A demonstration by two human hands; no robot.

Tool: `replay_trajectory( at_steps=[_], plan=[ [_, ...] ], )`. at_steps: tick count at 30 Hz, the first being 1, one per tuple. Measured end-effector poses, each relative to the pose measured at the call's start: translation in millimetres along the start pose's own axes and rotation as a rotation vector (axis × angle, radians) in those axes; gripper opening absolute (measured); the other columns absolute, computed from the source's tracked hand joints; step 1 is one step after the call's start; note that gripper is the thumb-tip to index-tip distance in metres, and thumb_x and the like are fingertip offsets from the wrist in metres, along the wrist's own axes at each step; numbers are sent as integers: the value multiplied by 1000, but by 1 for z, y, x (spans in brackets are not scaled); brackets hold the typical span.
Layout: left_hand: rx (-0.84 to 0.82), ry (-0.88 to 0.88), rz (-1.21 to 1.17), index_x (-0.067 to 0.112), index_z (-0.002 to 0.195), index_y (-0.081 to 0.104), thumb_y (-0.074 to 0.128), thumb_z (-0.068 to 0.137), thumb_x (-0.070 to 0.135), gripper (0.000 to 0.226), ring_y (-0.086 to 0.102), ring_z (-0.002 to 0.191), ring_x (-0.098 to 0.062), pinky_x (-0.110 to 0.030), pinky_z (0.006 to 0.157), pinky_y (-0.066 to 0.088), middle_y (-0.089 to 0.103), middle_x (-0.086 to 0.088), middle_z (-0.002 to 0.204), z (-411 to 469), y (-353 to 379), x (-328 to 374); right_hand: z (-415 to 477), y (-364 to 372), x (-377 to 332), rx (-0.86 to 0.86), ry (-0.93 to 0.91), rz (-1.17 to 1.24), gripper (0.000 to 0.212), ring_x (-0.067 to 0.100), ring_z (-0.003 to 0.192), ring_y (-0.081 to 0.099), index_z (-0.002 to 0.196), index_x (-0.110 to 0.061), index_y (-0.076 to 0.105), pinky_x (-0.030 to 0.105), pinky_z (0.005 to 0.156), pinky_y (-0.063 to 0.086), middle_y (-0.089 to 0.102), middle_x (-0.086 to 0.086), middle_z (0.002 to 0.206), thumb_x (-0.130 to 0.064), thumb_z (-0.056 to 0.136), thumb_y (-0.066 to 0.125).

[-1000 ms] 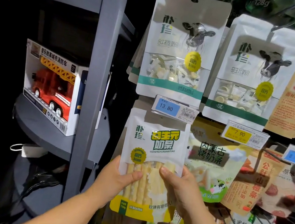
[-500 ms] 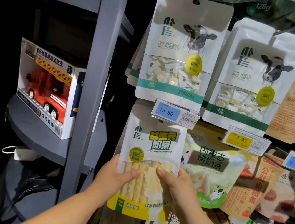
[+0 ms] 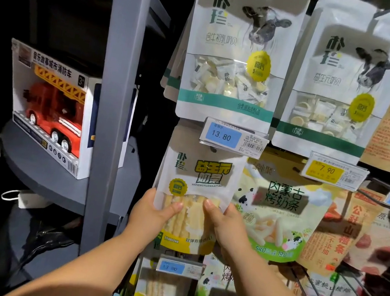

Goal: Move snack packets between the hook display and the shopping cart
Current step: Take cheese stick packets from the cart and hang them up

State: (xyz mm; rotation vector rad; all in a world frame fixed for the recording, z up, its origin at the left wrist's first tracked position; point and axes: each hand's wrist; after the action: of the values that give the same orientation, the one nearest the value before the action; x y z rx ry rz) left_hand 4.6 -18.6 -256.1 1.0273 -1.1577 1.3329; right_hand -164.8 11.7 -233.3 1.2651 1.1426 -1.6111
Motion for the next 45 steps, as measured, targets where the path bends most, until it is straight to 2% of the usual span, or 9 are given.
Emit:
replay_trajectory(
  at_steps=[6,10,15,21,25,33,38,42,45],
  plan=[
    [159,79,62,23,113,43,76,79,30,48,52,101,-15,-20,73,40,51,5,110,-8,6,-4,-8,-2,3,35,-56,-174,18,8,91,65,103,-24,63,30,83,53,69,-10,98,-37,91,64],
    [297,246,255,18,131,35,78,75,19,71,34,115,-16,-30,96,29,34,2,124,-19,11,-10,-22,-9,18,148,-87,-289,29,20,78,59,93,-12,59,33,70,49,63,6,84,-40,90,64],
    [327,500,333,23,118,38,80,71,8,65,40,111,-26,-47,98,39,39,-4,118,-35,26,-14,-44,-29,29,252,-114,-199,11,10,67,51,87,-19,57,10,57,40,54,-4,73,-25,92,65],
    [-162,512,228,39,100,42,69,84,23,35,46,85,-1,-19,73,38,45,16,90,-73,74,-20,-88,-74,58,349,-54,-187,18,8,69,51,78,-23,56,17,67,41,54,-5,70,-28,94,61],
    [-516,365,255,36,99,45,65,88,26,25,48,82,-9,-25,74,41,47,9,86,-108,122,-39,-126,-116,92,434,102,-202,23,27,74,61,76,-24,59,44,72,51,62,6,73,-38,95,58],
    [-1096,341,620,24,114,50,58,91,42,30,49,98,-14,-30,87,44,50,8,106,-177,205,-98,-231,-190,151,626,362,-215,32,20,67,52,74,-13,51,36,69,45,51,3,68,-36,96,57],
    [-1281,262,778,22,139,36,52,93,49,56,41,127,-21,-36,102,39,40,0,141,-221,242,-122,-293,-221,180,758,532,-233,31,19,72,64,84,-4,60,29,63,49,68,14,85,-33,96,58],
    [-1378,166,824,21,150,14,49,94,51,73,33,137,-25,-37,109,33,26,-4,154,-250,251,-142,-322,-242,198,802,610,-243,31,32,74,64,79,-8,58,37,67,48,63,11,74,-34,95,59],
    [-1394,282,948,27,152,-3,39,96,54,76,22,143,-25,-36,113,26,11,-4,159,-261,246,-156,-331,-252,204,802,640,-268,29,36,79,64,75,-13,57,40,70,51,60,3,69,-34,95,59]
  ],
)
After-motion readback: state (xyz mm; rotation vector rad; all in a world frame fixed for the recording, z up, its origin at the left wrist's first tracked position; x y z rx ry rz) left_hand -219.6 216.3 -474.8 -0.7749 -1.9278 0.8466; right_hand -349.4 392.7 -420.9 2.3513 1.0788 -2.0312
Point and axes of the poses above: each hand's wrist, its own z-axis towards the middle knuckle, its own y-axis out of the palm, x = y × z
